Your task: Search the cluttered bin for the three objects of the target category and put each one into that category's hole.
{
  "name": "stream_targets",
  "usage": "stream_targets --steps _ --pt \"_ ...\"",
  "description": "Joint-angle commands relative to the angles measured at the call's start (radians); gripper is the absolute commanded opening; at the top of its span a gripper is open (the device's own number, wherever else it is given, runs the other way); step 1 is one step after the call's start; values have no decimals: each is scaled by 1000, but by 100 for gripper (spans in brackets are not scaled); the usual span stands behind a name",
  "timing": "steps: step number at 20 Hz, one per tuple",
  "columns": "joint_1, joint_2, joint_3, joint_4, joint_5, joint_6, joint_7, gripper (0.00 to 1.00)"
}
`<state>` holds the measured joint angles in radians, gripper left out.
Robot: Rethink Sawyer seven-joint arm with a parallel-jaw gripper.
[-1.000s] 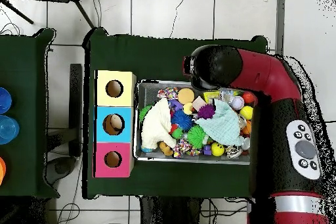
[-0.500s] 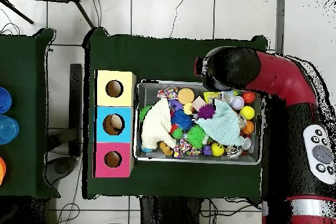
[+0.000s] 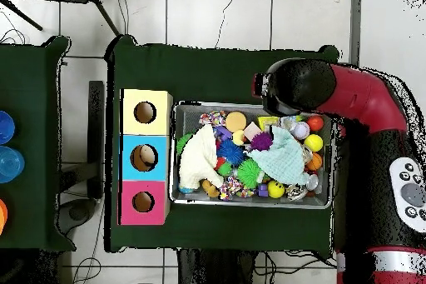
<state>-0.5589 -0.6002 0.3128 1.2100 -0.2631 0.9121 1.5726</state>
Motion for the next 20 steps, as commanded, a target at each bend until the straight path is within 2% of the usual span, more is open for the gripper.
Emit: stream_targets --steps 1,7,20 --pt "-25 24 112 42 -59 71 -296 100" --pt "-54 20 133 105 -53 30 -268 100" --pt "-69 61 137 126 -89 -51 -221 100"
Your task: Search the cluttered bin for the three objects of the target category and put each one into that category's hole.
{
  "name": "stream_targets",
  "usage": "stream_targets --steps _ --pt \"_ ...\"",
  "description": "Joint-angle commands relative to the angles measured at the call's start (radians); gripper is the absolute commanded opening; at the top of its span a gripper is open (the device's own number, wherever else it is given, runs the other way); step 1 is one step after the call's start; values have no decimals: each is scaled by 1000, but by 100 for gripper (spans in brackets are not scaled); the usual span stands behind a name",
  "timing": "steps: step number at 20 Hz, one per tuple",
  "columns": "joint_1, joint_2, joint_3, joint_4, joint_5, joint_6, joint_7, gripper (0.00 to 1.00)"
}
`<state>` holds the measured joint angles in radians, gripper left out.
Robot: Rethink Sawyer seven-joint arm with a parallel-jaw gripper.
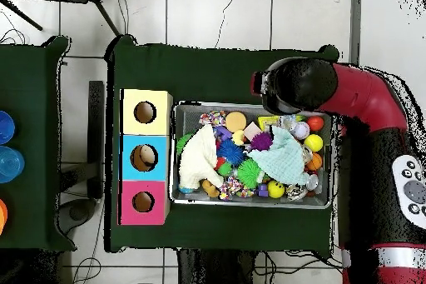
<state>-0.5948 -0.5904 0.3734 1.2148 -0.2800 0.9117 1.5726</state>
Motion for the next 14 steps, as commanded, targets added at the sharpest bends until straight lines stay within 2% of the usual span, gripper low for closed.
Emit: stream_targets --steps 1,14 --pt "-35 53 77 124 -76 -58 -220 100" --pt "-47 65 86 147 -107 -125 -197 100"
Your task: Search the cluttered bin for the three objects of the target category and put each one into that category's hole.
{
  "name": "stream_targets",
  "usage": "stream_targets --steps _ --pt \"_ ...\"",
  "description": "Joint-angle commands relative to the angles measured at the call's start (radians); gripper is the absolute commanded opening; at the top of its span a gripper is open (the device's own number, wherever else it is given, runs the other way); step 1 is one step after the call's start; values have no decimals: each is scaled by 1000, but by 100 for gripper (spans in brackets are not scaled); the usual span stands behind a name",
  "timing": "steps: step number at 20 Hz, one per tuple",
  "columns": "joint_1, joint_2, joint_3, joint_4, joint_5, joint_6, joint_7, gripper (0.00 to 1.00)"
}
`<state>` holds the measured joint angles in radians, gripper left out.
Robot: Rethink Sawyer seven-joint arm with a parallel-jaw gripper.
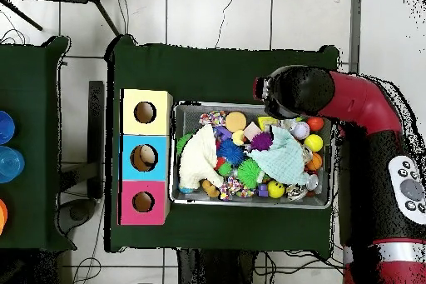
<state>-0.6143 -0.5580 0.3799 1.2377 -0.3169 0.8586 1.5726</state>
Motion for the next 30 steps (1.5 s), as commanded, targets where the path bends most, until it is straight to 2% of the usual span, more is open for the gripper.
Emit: stream_targets --steps 1,30 --pt "-29 33 81 128 -73 -78 -195 100" --pt "-59 67 100 117 -104 -100 -177 100"
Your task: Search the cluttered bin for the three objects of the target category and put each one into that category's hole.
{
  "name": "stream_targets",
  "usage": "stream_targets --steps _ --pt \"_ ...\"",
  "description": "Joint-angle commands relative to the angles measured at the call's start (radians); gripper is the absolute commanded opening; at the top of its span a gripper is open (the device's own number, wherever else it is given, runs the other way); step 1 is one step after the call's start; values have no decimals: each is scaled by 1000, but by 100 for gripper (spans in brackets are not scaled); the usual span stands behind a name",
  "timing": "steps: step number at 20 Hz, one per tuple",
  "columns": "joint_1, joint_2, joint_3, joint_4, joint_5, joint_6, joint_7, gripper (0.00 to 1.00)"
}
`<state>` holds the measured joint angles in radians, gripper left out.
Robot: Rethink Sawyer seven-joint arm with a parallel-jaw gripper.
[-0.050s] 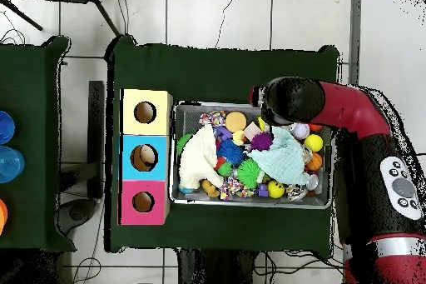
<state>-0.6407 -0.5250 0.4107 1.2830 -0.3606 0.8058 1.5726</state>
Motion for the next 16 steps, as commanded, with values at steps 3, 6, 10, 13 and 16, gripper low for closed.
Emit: stream_targets --steps 3,6,10,13,16 --pt "-36 36 70 70 -58 -42 -179 100" --pt "-53 28 81 76 -45 -15 -201 100" --pt "-60 17 81 55 -45 35 -228 100" --pt "-47 10 76 41 -52 51 -222 100" --pt "-33 -9 70 23 -58 81 -224 100"
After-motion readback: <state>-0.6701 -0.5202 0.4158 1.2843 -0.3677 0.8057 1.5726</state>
